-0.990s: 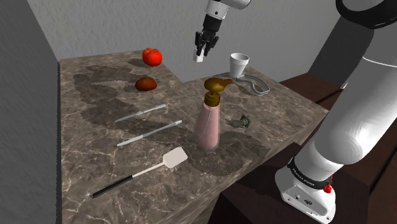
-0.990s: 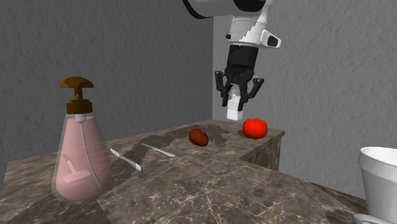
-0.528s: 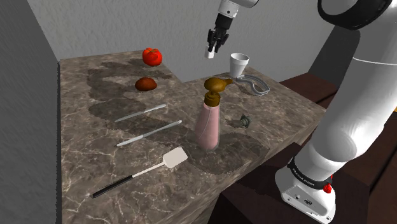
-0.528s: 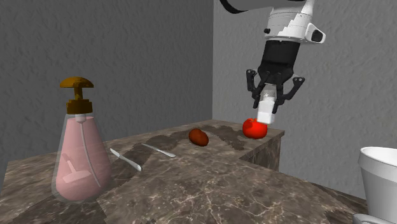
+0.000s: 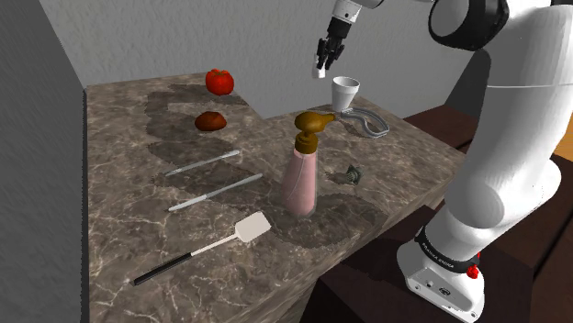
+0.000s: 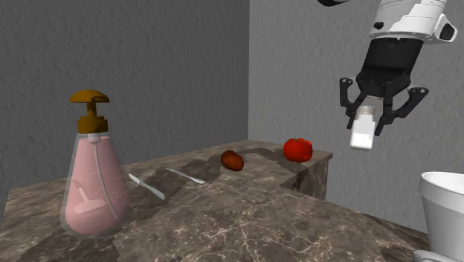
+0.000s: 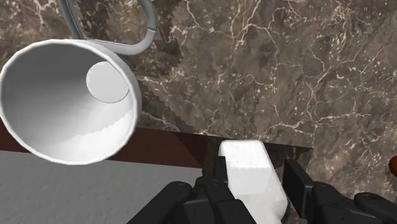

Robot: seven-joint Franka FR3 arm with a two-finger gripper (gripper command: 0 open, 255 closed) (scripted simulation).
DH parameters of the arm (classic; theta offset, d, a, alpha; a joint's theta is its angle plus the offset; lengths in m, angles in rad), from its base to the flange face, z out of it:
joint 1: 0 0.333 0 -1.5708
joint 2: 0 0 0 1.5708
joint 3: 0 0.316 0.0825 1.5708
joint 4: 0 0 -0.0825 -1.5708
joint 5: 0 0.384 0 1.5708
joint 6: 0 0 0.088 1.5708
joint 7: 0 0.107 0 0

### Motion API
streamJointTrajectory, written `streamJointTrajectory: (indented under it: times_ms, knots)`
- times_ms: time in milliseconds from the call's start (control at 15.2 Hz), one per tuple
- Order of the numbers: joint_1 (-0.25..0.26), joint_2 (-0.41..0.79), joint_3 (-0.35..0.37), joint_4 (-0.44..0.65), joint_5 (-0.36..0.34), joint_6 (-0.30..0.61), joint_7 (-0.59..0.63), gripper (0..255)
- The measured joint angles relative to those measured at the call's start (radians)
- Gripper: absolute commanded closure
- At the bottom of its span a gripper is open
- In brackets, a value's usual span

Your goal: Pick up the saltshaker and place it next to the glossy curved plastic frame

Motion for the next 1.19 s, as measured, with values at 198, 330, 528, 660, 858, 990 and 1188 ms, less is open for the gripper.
streamJointTrajectory:
  times_ms: [198, 330, 528, 660, 858, 990, 1188]
  knots:
    - [-0.057, 0.086, -0.012, 0.138, 0.014, -0.067, -0.046, 255]
    - [-0.091, 0.151, -0.016, 0.231, 0.024, -0.102, -0.069, 255]
    - [-0.098, 0.170, -0.016, 0.225, 0.028, -0.082, -0.084, 255]
    - [-0.097, 0.172, -0.016, 0.202, 0.029, -0.058, -0.091, 255]
    - [-0.095, 0.173, -0.016, 0.162, 0.032, -0.018, -0.103, 255]
    - [-0.091, 0.172, -0.015, 0.136, 0.033, 0.006, -0.107, 255]
    - [-0.089, 0.172, -0.014, 0.110, 0.037, 0.039, -0.117, 255]
